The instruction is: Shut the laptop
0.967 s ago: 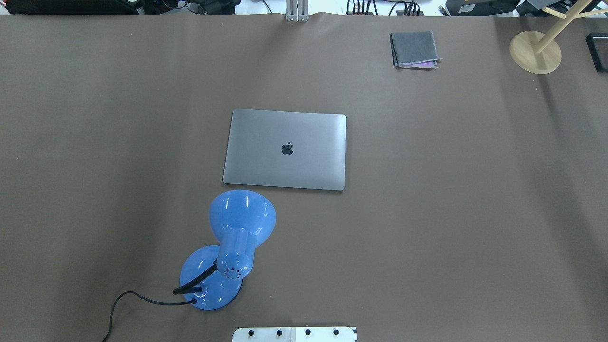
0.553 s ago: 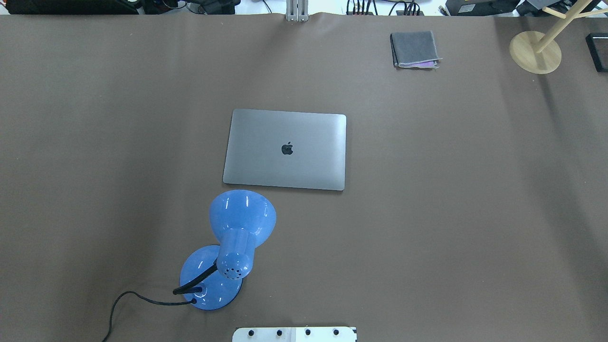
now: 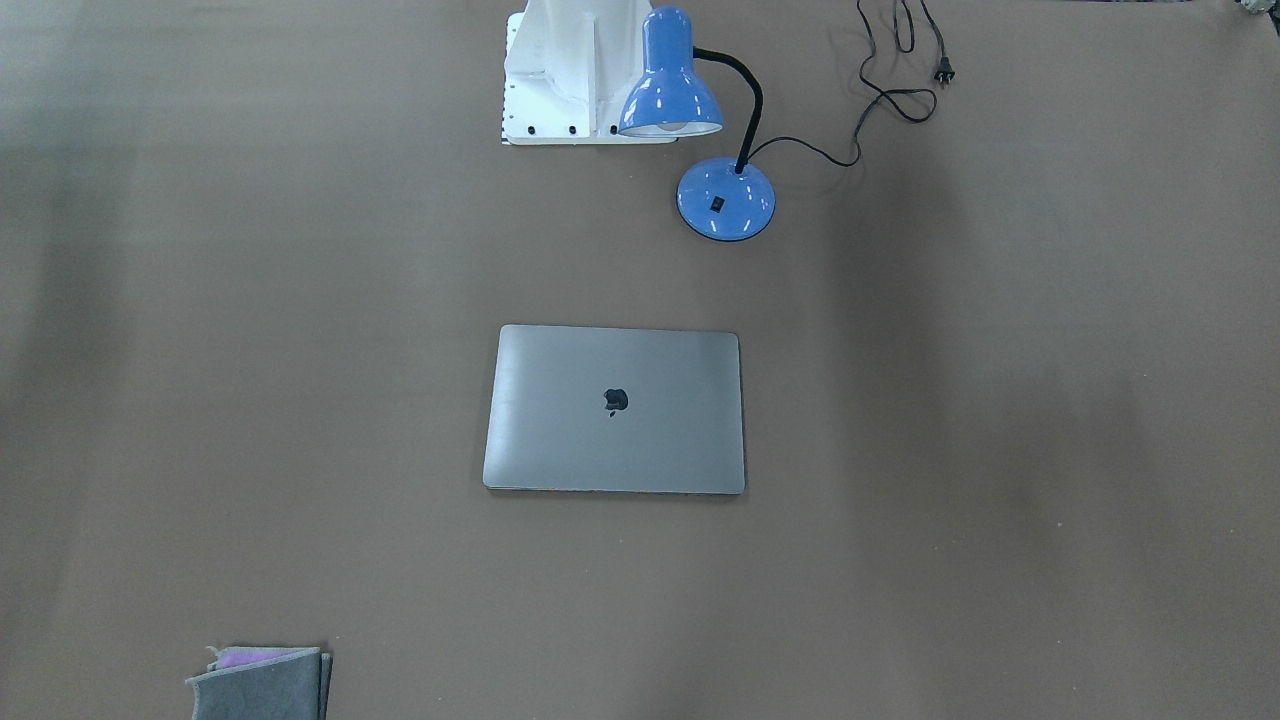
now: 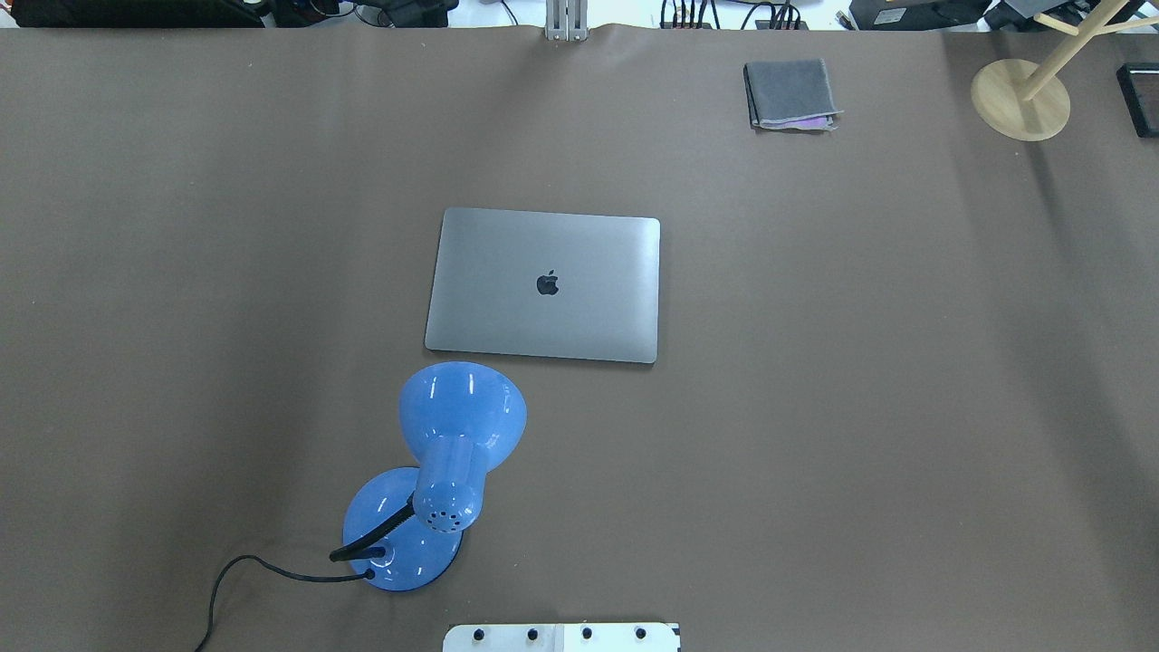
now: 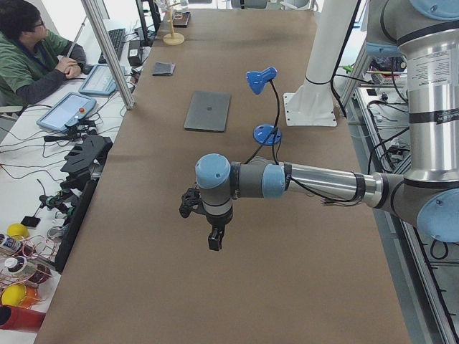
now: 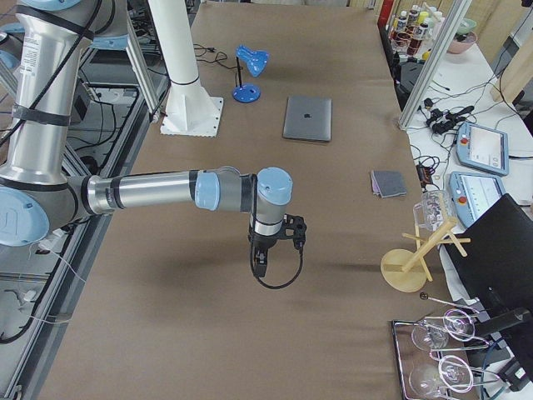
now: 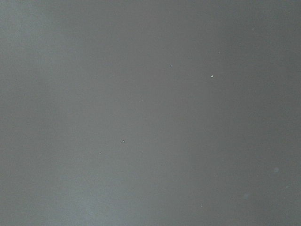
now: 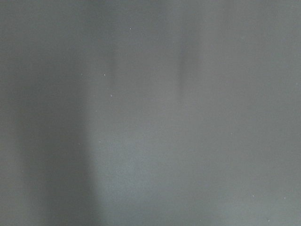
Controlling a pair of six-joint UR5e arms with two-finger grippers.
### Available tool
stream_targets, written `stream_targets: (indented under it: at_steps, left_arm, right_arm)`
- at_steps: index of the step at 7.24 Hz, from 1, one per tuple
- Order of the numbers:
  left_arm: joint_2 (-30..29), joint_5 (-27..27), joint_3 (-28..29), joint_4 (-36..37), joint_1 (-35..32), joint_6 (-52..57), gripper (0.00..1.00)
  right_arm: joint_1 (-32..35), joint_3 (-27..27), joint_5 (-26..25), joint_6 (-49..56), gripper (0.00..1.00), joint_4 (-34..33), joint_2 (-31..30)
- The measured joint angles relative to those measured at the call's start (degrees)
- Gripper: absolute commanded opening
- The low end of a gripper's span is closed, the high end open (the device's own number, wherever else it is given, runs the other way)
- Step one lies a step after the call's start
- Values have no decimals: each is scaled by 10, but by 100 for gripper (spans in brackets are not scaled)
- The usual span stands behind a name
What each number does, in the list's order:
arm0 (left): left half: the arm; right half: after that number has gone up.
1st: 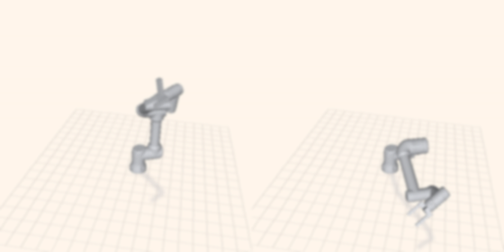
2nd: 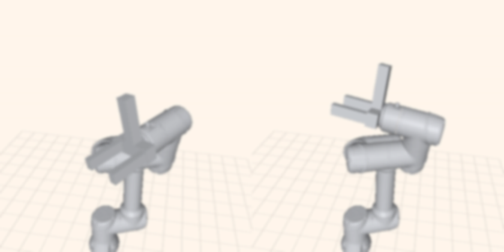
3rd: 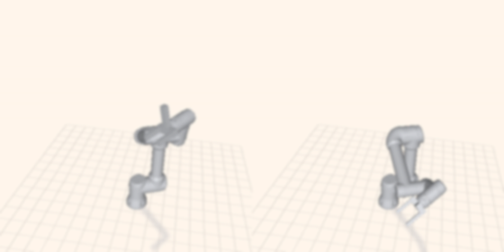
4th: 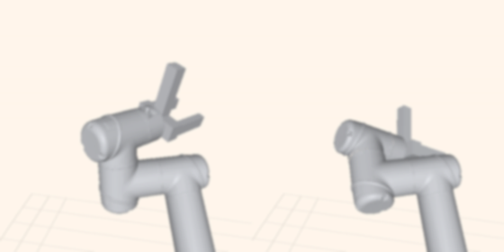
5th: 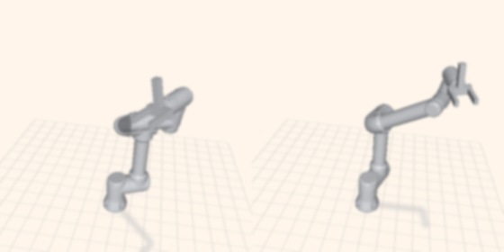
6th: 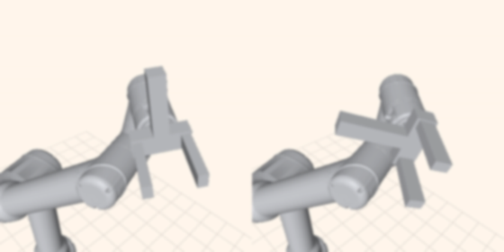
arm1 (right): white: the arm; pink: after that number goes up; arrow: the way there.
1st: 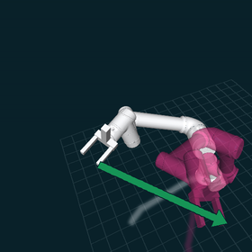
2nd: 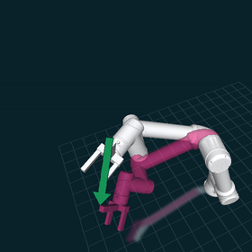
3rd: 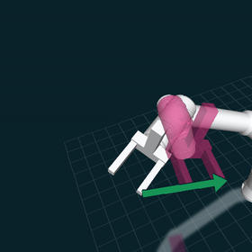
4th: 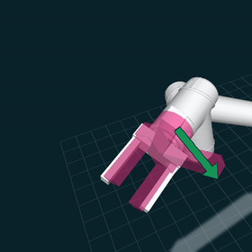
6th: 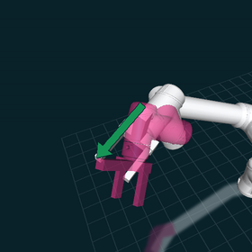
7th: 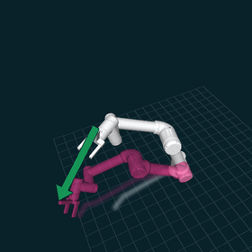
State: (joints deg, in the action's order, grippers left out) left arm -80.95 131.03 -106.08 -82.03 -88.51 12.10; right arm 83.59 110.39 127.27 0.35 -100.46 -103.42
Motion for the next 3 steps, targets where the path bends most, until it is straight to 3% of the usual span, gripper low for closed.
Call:
stream_targets:
  at_steps: [3]
  left_arm:
    - [0,-1,-3,0,0,0,100]
  right_arm:
    - [0,1,0,0,100,0,0]
